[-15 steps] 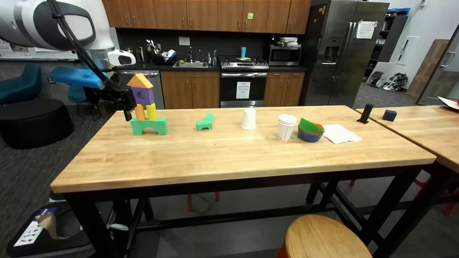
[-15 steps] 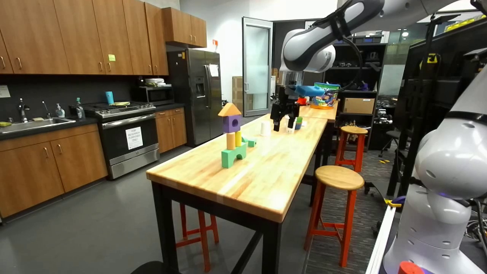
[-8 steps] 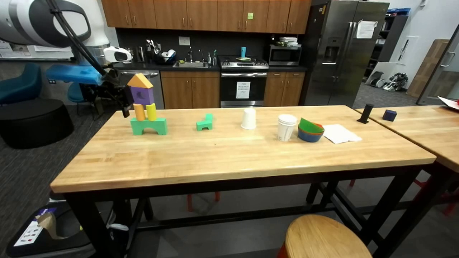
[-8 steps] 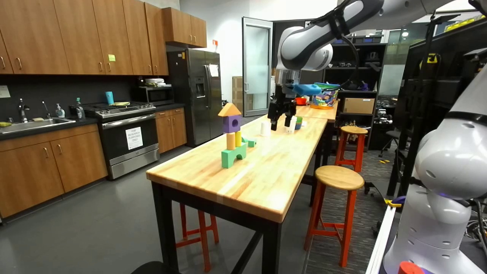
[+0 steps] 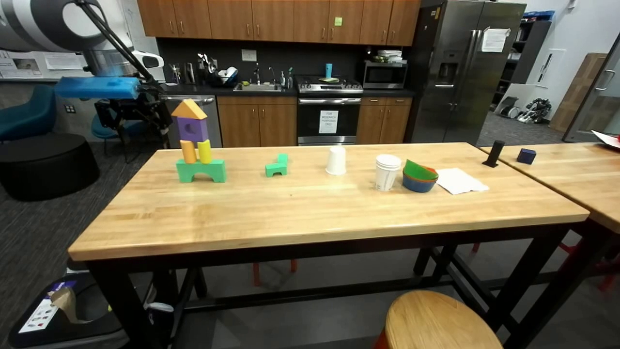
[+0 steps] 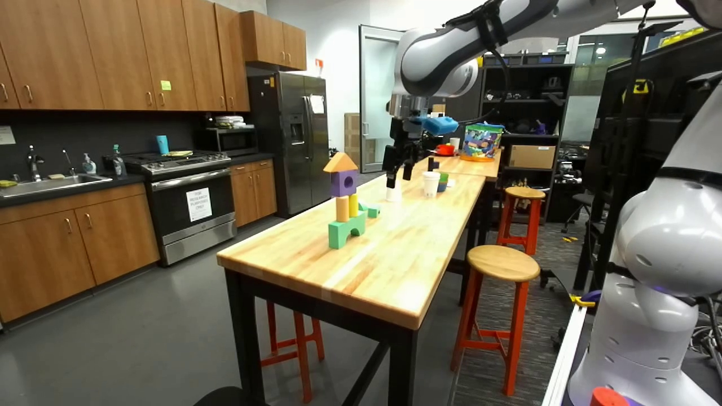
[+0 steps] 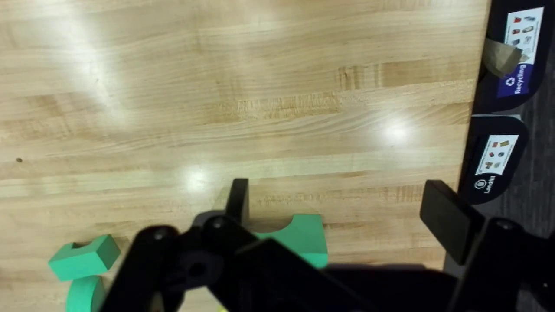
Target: Remove the orange block from the pile and put it on the table
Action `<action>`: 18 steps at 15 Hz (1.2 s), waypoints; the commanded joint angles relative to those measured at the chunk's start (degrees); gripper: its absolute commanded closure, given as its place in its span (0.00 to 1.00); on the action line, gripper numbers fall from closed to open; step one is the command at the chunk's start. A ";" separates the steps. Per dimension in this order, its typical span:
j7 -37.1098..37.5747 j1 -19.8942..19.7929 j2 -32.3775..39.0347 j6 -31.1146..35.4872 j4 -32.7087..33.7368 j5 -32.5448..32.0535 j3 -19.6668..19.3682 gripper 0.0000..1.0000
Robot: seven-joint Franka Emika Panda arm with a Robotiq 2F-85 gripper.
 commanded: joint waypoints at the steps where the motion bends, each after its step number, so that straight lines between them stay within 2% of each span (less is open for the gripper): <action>1: -1.47 0.78 3.08 0.18 3.86 0.39 0.38 0.00; 5: 0.64 1.39 4.92 1.42 6.36 1.88 1.05 0.00; 18: 3.96 1.35 7.27 2.21 11.60 -0.78 3.21 0.00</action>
